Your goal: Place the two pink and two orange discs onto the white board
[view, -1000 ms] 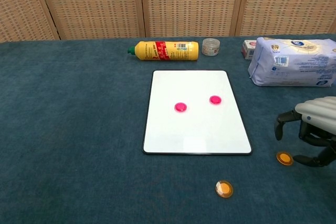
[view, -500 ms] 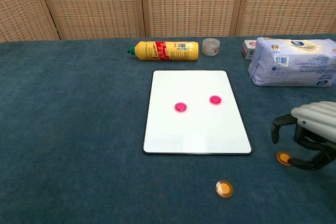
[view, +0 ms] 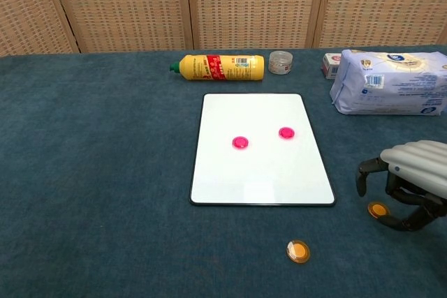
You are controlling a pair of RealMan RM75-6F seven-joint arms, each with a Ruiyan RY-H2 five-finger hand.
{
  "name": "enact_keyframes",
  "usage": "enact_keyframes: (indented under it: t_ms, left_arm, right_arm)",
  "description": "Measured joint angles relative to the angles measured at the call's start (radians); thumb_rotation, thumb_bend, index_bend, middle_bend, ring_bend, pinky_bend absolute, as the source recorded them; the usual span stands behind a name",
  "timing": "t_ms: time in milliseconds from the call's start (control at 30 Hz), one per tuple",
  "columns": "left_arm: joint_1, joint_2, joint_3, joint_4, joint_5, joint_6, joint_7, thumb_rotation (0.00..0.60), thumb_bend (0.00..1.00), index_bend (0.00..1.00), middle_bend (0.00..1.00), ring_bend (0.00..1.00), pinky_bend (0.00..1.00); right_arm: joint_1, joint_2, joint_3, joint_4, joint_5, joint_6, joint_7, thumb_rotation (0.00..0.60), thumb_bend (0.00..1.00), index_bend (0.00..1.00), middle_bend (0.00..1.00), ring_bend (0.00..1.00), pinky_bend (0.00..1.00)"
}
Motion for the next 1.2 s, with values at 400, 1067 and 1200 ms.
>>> enact_keyframes:
  t_ms: [400,1067,1200]
  left_arm:
    - [0.0,0.001,0.0,-0.001,-0.001,0.0,0.001,0.6,0.0,0.0,0.0,0.0,0.0]
    - [0.0,-0.001,-0.001,0.0,-0.003,-0.002,0.004,0.6,0.0,0.0,0.0,0.0,0.0]
    - [0.0,-0.001,-0.001,-0.001,-0.003,-0.002,0.006,0.6,0.0,0.0,0.0,0.0,0.0]
  right_arm:
    - [-0.007,-0.01,0.011,0.012,0.008,-0.018,-0.016,0.6,0.36,0.4,0.93,0.93,1.0]
    - [-0.02,-0.003,0.016,0.028,0.008,-0.041,-0.011,0.6,0.36,0.41,0.93,0.93,1.0]
    - [-0.022,-0.002,0.018,0.036,0.01,-0.046,-0.007,0.6,0.36,0.41,0.93,0.93,1.0]
